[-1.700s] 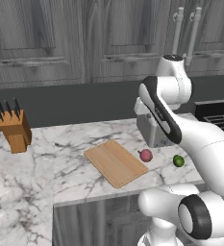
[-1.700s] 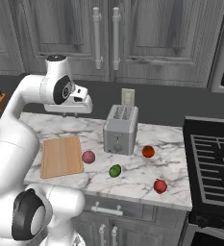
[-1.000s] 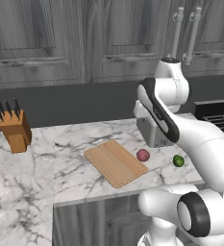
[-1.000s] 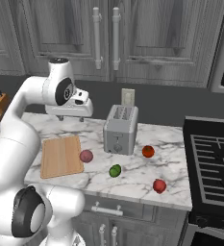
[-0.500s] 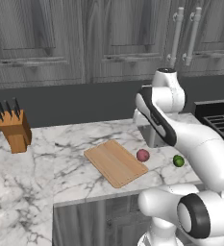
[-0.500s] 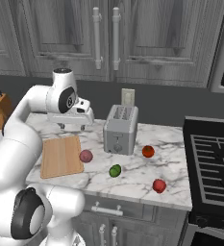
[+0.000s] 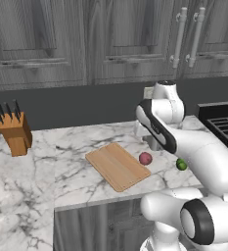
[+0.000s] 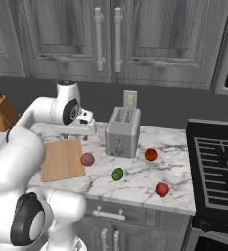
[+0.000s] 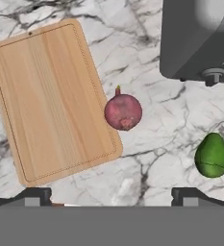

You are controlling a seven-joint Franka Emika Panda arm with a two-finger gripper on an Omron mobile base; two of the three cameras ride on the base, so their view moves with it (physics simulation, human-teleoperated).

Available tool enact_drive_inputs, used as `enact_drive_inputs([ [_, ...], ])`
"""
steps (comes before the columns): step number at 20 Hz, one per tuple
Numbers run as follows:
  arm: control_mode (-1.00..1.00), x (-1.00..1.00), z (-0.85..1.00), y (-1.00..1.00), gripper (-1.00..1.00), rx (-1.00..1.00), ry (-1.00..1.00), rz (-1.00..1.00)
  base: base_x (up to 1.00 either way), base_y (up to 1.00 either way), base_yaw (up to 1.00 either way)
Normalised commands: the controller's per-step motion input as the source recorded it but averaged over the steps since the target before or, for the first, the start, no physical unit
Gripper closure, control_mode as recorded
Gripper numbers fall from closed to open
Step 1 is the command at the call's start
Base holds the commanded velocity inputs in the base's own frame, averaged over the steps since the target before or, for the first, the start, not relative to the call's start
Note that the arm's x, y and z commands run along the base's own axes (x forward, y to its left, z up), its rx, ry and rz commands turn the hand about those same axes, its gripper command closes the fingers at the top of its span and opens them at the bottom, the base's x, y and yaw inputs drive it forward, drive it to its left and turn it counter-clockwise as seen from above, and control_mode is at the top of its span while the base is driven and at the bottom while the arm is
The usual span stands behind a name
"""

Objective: Place the avocado, onion, tomato, and bell pepper on the cutting board.

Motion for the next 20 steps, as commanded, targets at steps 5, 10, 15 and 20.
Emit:
enact_drive_inputs([
  [5,-1.0,0.25,-0.33,-0.04,-1.0,0.0,0.09,0.0,0.0,0.0,0.0],
  [10,-1.0,0.27,-0.31,-0.1,-1.0,0.01,0.08,0.0,0.0,0.0,0.0],
  [15,-1.0,0.2,-0.33,-0.05,-1.0,0.01,0.07,0.0,0.0,0.0,0.0],
  [20,-1.0,0.26,-0.4,0.0,-1.0,0.0,0.11,0.0,0.0,0.0,0.0],
])
